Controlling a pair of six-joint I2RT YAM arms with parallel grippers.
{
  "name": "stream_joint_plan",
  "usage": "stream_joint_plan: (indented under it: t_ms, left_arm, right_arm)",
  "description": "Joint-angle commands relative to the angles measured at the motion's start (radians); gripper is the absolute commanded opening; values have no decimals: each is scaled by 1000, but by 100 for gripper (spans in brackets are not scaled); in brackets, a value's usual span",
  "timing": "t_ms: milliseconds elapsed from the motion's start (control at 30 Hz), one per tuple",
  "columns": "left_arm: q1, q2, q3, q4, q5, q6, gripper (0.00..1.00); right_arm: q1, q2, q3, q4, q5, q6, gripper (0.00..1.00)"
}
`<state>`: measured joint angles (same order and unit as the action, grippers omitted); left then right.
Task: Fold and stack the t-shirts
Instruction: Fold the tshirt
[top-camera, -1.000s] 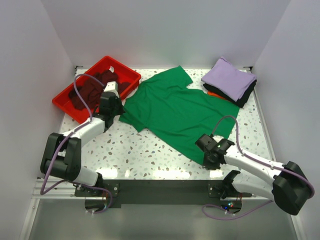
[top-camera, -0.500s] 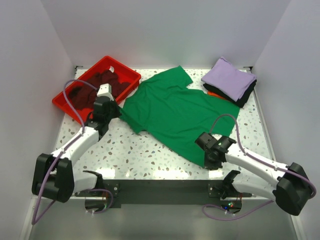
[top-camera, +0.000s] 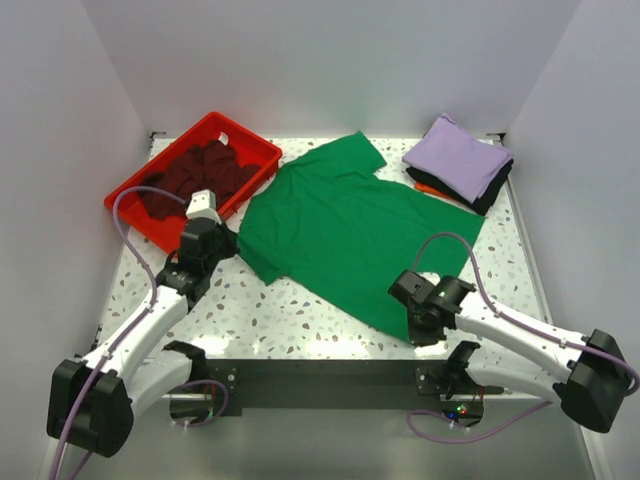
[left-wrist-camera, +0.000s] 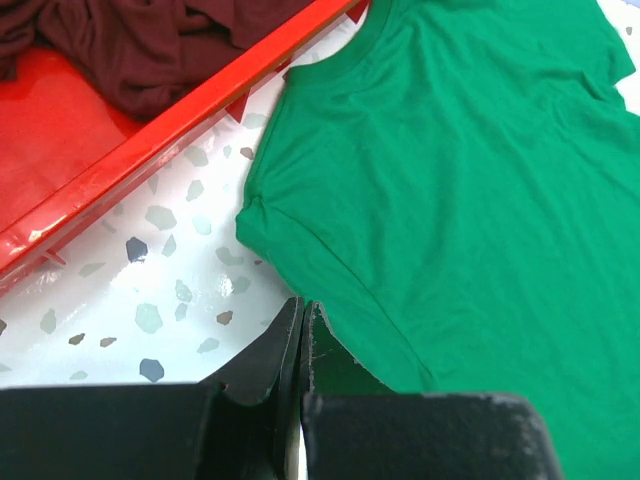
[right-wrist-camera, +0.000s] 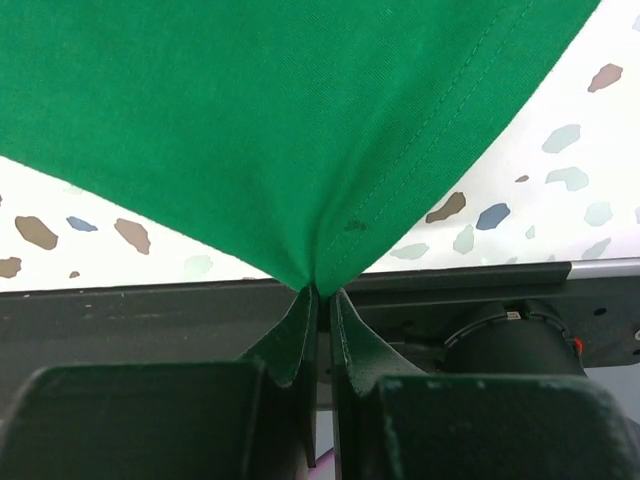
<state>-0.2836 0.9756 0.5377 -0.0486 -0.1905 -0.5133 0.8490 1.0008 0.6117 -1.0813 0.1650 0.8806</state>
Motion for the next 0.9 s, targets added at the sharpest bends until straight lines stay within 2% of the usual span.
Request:
stream_joint_plan:
  t_ms: [0, 100, 200, 400, 500, 533, 633, 867]
  left_arm:
    - [-6, -29, -8, 15, -27, -25, 0]
    - [-6, 15, 11, 73, -6, -24, 0]
    - [-5, 131, 68, 113, 11, -19, 0]
    - [0, 294, 200, 154, 52, -2, 0]
    - [4, 360, 263, 167, 56, 6, 0]
    - [7, 391, 292, 173, 63, 7, 0]
    - [15, 455, 347, 188, 91, 9, 0]
    - [26, 580, 461, 236, 138, 13, 0]
  right_arm:
    - [10, -36, 48, -42, 27, 21, 0]
    - [9, -53, 66, -16, 60, 40, 0]
    - [9, -48, 69, 41, 102, 52, 0]
    - [-11, 45, 76, 138, 175, 51, 0]
    - [-91, 42, 74, 168, 183, 2, 0]
    - [-161, 32, 68, 181, 162, -18, 0]
    - [-261, -11, 71, 213, 148, -78, 0]
    - [-410, 18, 100, 242, 183, -169, 0]
